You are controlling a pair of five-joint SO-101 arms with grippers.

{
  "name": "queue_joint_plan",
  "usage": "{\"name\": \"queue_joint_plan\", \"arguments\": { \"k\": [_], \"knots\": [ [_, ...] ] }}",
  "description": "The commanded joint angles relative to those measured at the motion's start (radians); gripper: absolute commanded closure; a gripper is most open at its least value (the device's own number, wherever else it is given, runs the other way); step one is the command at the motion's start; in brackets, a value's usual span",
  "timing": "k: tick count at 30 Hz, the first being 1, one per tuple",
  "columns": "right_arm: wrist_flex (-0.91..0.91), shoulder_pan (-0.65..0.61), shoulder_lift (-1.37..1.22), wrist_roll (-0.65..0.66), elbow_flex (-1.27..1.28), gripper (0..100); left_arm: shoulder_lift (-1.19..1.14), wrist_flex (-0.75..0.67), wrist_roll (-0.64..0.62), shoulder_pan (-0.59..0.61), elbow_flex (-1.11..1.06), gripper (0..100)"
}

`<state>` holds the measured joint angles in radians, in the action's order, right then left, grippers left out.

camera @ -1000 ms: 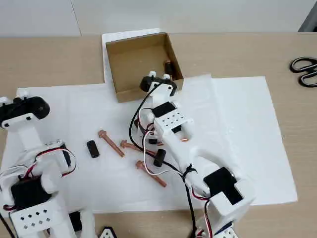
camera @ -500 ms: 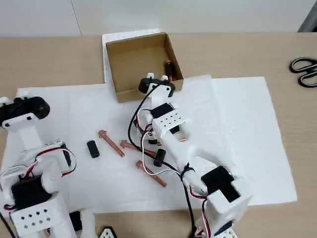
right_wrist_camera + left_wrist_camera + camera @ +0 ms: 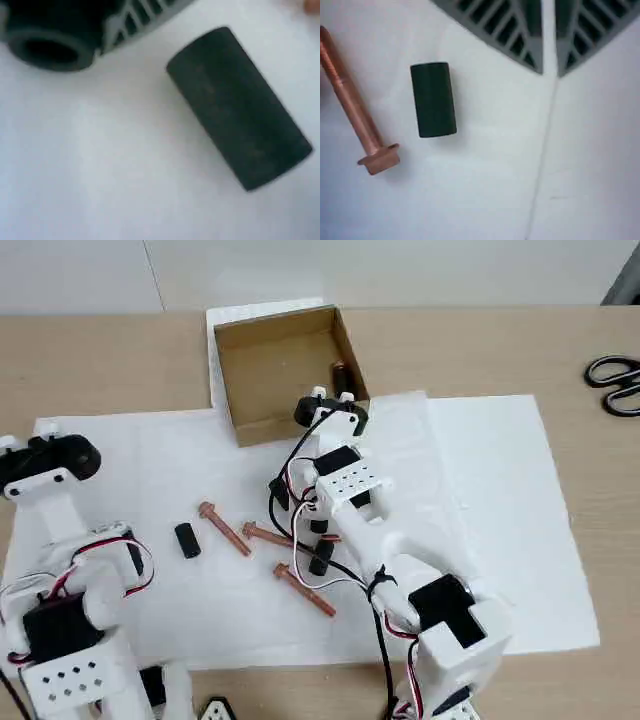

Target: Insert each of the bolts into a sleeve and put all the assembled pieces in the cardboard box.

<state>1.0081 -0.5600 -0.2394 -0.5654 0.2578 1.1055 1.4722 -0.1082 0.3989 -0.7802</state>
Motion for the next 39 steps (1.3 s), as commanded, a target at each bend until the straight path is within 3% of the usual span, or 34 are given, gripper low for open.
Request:
{"name": "queue_joint_plan", "arguments": {
  "k": [1, 7, 10, 14, 18, 22, 25, 29, 39],
  "knots": [
    [-0.010, -0.007, 0.004, 0.006, -0.023, 99.3, -0.002, 0.002, -0.002, 0.000, 0.047, 99],
    [0.191, 0.004, 0.208, 0.008, -0.167, 99.4, -0.005, 0.003, -0.054, -0.002, 0.054, 99],
    [0.265, 0.044, 0.323, 0.008, -0.236, 99.4, -0.035, 0.000, -0.249, -0.031, 0.076, 99],
    [0.271, 0.085, 0.398, 0.008, -0.247, 99.4, -0.196, -0.060, -0.562, -0.181, 0.087, 99],
    [0.269, 0.116, 0.383, 0.009, -0.247, 99.4, -0.427, -0.155, -0.583, -0.321, 0.093, 99],
    [0.214, 0.170, 0.357, 0.008, -0.245, 99.4, -0.687, -0.281, -0.698, -0.345, 0.102, 99],
    [0.197, 0.213, 0.352, 0.006, -0.245, 99.4, -0.818, -0.249, -0.740, -0.342, 0.188, 99],
    [0.200, 0.237, 0.357, 0.008, -0.245, 99.4, -0.861, -0.144, -0.744, -0.419, 0.286, 99],
    [0.199, 0.254, 0.360, 0.060, -0.247, 99.4, -0.861, -0.224, -0.818, -0.488, 0.255, 98]
  ]
}}
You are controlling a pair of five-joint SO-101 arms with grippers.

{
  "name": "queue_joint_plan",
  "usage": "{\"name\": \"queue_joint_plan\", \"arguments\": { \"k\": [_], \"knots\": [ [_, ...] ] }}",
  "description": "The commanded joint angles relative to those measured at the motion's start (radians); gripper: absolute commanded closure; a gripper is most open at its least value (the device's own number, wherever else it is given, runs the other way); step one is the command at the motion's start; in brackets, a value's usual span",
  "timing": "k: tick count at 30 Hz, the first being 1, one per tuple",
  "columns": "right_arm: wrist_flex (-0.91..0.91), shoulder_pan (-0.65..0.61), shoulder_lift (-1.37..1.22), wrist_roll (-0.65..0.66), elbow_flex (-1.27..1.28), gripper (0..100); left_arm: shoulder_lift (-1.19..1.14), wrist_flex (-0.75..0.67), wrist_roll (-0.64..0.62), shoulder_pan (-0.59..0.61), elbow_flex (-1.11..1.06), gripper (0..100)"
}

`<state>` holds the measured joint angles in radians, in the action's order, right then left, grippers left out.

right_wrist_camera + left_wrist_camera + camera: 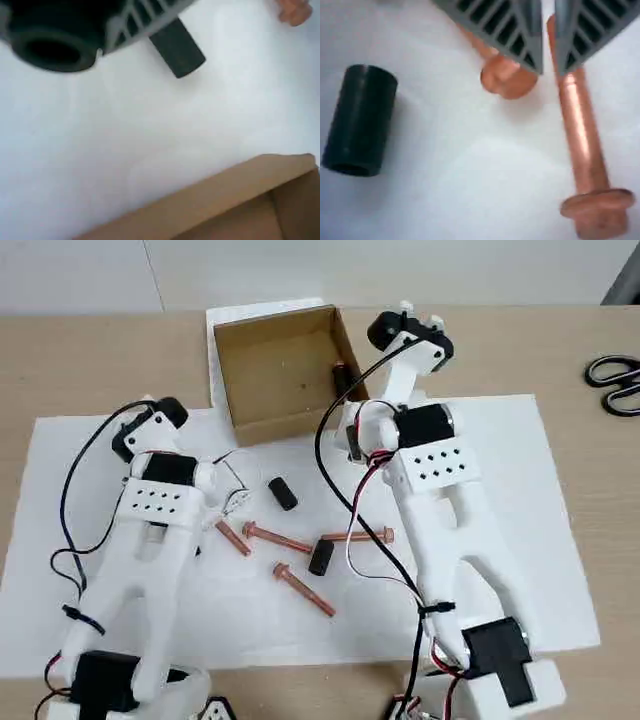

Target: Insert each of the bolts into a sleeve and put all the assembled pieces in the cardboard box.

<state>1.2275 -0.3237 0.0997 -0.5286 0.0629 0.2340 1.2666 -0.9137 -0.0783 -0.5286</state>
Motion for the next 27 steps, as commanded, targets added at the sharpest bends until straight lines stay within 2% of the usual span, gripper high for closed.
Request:
{"name": "queue_joint_plan", "arguments": {
  "k": [1, 5, 12, 17, 27],
  "knots": [
    [-0.024, 0.027, 0.021, 0.023, -0.052, 99.4, 0.011, -0.018, -0.014, -0.009, -0.002, 96],
    [-0.024, 0.059, 0.021, 0.034, -0.063, 99.4, 0.003, -0.026, -0.023, -0.002, -0.018, 89],
    [-0.019, 0.107, 0.021, 0.035, -0.063, 99.4, 0.003, -0.068, -0.015, 0.094, -0.090, 89],
    [-0.022, 0.111, 0.021, 0.035, -0.063, 99.4, 0.002, -0.071, 0.017, 0.091, -0.101, 89],
    [-0.019, 0.116, 0.021, 0.035, -0.063, 99.4, 0.000, -0.167, 0.017, 0.087, -0.113, 89]
  ]
}}
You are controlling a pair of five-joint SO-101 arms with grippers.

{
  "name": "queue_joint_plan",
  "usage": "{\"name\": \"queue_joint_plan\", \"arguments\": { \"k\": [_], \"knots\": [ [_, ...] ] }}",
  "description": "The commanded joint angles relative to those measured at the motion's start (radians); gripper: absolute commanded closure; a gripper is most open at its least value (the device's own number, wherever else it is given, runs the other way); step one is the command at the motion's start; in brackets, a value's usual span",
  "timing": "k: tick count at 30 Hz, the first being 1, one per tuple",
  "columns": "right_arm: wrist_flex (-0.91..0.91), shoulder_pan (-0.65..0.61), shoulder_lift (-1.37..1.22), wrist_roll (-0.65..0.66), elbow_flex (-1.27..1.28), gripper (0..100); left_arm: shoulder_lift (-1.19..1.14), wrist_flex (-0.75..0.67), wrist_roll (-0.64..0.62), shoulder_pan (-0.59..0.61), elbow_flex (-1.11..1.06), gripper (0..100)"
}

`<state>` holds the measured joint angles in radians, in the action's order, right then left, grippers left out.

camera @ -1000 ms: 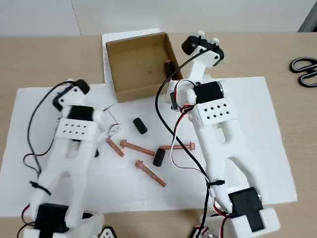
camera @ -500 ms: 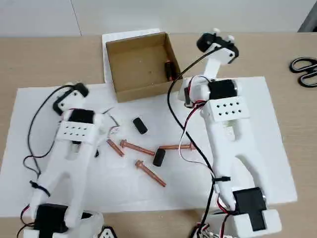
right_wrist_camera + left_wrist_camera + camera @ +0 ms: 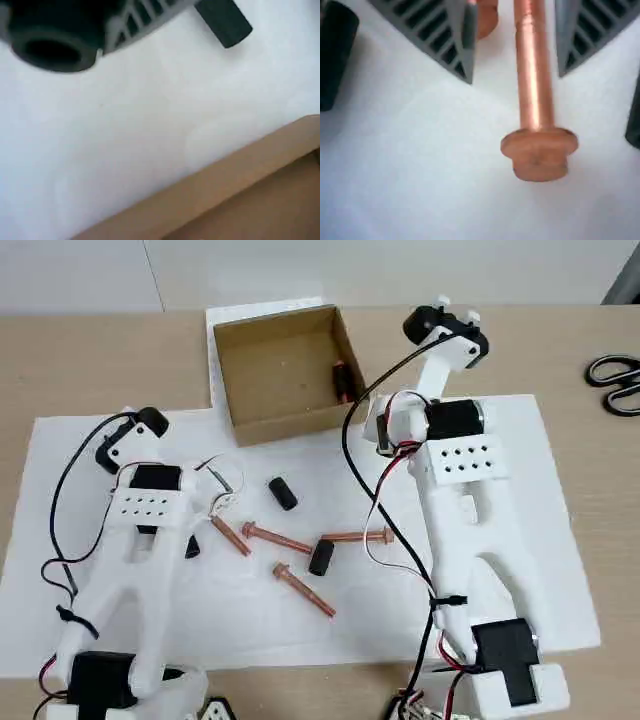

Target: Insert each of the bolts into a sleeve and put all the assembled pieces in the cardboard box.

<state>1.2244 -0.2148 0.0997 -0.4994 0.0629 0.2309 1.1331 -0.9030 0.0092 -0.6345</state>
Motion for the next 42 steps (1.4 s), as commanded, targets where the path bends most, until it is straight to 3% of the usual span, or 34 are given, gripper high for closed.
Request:
{"name": "queue_joint_plan", "arguments": {
  "k": [1, 14, 26, 29, 36, 42],
  "knots": [
    [-0.016, 0.007, 0.021, 0.006, -0.063, 99.4, 0.003, -0.055, 0.006, 0.000, -0.022, 89],
    [-0.015, 0.005, 0.022, 0.034, -0.063, 99.4, -0.009, -0.222, 0.032, 0.005, -0.122, 89],
    [-0.015, 0.007, 0.022, 0.034, -0.063, 99.4, -0.222, -0.209, 0.031, 0.006, -0.056, 91],
    [-0.015, 0.007, 0.022, 0.034, -0.063, 99.4, -0.221, -0.110, 0.031, 0.006, 0.024, 100],
    [-0.015, 0.007, 0.022, 0.034, -0.063, 99.4, -0.221, 0.305, 0.041, 0.003, 0.461, 99],
    [-0.022, 0.005, 0.104, 0.098, -0.064, 99.4, -0.219, 0.370, 0.236, 0.008, 0.823, 99]
  ]
}}
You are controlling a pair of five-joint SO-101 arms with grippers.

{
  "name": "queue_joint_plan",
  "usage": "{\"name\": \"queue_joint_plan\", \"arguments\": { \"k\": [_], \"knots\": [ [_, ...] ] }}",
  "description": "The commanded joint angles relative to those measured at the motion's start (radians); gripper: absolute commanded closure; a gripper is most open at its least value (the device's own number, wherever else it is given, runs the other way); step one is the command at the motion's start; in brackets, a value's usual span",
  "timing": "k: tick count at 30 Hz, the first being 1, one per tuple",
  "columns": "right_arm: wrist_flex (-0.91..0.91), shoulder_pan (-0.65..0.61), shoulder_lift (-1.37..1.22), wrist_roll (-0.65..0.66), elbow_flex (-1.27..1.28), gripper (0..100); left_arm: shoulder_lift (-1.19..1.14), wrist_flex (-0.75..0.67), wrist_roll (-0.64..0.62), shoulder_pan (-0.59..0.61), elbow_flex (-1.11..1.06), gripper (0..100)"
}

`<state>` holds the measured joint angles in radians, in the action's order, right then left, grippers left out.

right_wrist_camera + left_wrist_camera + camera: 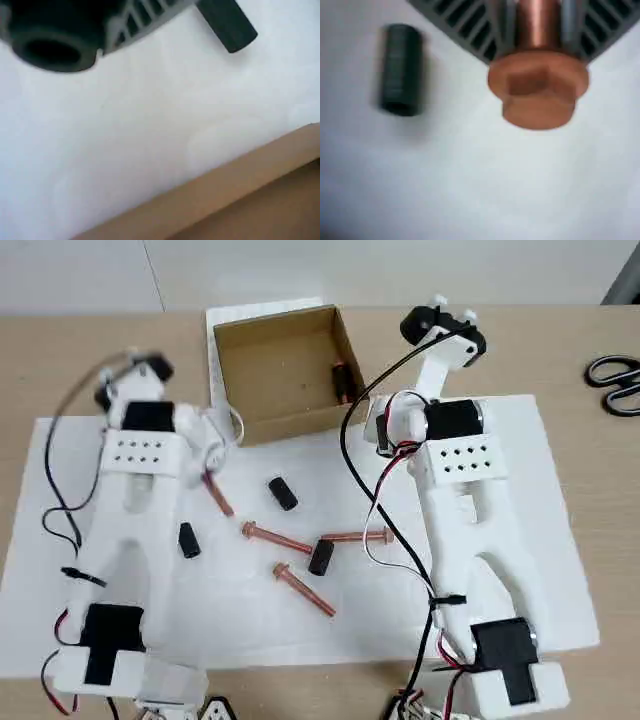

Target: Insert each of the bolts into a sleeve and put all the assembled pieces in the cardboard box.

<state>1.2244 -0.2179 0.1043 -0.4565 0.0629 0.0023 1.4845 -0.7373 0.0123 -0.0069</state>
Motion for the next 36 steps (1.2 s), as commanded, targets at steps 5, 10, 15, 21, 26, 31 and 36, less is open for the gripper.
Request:
{"name": "queue_joint_plan", "arguments": {
  "k": [5, 10, 15, 21, 26, 31, 36],
  "knots": [
    [-0.047, 0.012, 0.397, 0.180, -0.068, 99.4, 0.115, -0.063, 0.227, -0.006, 0.375, 99],
    [-0.042, -0.033, 0.644, 0.258, 0.086, 99.4, 0.354, -0.150, 0.304, -0.147, 0.332, 99],
    [-0.116, -0.165, 0.877, 0.325, 0.367, 99.4, 0.559, -0.245, 0.307, -0.272, 0.216, 99],
    [-0.380, -0.240, 1.064, 0.453, 0.704, 99.5, 0.680, -0.287, 0.311, -0.417, 0.081, 99],
    [-0.404, -0.314, 1.116, 0.440, 0.769, 99.5, 0.689, -0.285, 0.276, -0.474, 0.024, 99],
    [-0.414, -0.332, 1.115, 0.327, 0.807, 99.7, 0.683, -0.279, 0.112, -0.479, 0.021, 99],
    [-0.409, -0.334, 1.124, 0.290, 0.839, 99.7, 0.681, -0.215, 0.078, -0.480, 0.019, 99]
  ]
}}
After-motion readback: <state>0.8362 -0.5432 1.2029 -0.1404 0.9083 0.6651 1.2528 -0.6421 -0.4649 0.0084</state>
